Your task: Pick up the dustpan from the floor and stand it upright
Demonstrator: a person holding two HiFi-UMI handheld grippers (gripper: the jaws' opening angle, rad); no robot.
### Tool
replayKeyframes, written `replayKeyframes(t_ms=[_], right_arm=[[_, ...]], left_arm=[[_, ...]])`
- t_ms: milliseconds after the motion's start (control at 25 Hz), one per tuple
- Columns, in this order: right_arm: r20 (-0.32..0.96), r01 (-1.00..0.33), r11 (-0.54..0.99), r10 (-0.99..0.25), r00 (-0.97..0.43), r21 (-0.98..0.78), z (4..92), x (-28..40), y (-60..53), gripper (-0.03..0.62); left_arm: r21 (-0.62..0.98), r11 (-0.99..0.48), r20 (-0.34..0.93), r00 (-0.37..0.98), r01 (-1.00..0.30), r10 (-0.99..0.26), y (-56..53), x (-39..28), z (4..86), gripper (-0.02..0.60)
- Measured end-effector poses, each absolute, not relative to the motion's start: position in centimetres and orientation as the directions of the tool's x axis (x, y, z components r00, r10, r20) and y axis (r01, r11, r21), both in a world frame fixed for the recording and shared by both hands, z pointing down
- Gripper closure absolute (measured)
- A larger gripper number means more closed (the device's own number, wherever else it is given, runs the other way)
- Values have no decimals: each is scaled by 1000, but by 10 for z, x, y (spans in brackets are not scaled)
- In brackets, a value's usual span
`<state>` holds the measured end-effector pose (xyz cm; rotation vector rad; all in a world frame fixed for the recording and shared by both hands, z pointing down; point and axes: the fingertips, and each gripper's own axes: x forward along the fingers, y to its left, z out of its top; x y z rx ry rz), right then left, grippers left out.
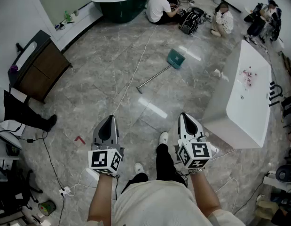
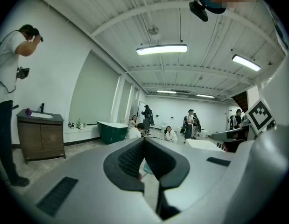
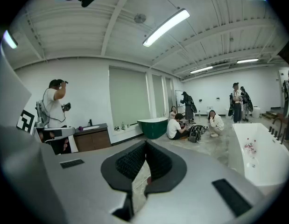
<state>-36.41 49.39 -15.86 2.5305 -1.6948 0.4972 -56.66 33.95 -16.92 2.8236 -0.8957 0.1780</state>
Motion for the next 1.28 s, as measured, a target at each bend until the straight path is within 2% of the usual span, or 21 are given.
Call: replayKeyframes(t_ms=[320,520,800,1040,1280], right_arm=[[266,-940,-317,-924,274,-130,-159,-210,409,577],[274,-969,-234,-940,203,-84,-169,-143,344,577],[281,-981,-167,-950,133,-98,-158,-105,240,577],[293,-992,-97,-954,70,-79,-156,-100,152,577],[352,-992,-39,-936,-6,-121,-116,-66,111,577]], left_arm=[[95,-776,137,780,-624,-611,270,-414,-170,572],[89,-748,114,753,-658,-649,225,-357,-184,572],[101,-720,147,726,-687,-672,134,-321,-162,572],[135,-732,140,744,-668,-653,51,-283,-149,572],[151,-709,191,724,-689,-663,25,-247,-118,572]])
